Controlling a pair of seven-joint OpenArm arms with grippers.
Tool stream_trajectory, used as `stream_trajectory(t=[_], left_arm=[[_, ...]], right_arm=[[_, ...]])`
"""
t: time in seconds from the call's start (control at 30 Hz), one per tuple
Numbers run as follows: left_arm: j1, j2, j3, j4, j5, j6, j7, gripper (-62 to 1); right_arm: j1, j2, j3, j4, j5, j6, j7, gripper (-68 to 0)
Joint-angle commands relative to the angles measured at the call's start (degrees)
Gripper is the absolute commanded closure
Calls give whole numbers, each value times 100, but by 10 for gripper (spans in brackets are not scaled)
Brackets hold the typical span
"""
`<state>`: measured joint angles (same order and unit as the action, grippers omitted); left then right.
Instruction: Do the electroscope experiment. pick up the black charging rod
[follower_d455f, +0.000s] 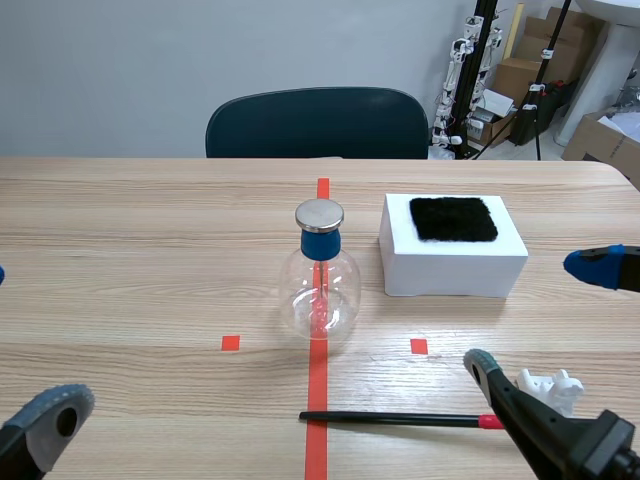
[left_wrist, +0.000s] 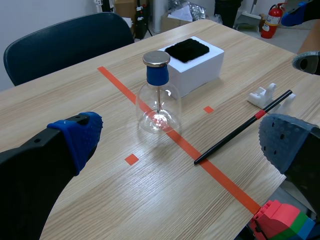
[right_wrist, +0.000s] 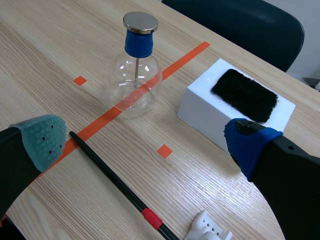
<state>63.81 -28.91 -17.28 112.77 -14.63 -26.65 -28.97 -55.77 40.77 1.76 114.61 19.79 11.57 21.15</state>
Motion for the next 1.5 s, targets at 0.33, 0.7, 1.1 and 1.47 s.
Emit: stream_trajectory(t=[0.33,0.7,1.1,1.47], left_arm=[[-17,31,0,87,-63,-7,-79,-623],[-17,31,0,87,-63,-7,-59,-623],[-17,31,0,87,-63,-7,-57,-623],[-155,33,0,-2,-61,-11,-234,-623]], right_arm=[[55,50,13,68,59,0,81,-679],[55,50,13,68,59,0,81,-679],[55,63,13,68,-142,0,-590,-679],[619,96,11,68,-2413,1392,-2640,-679]])
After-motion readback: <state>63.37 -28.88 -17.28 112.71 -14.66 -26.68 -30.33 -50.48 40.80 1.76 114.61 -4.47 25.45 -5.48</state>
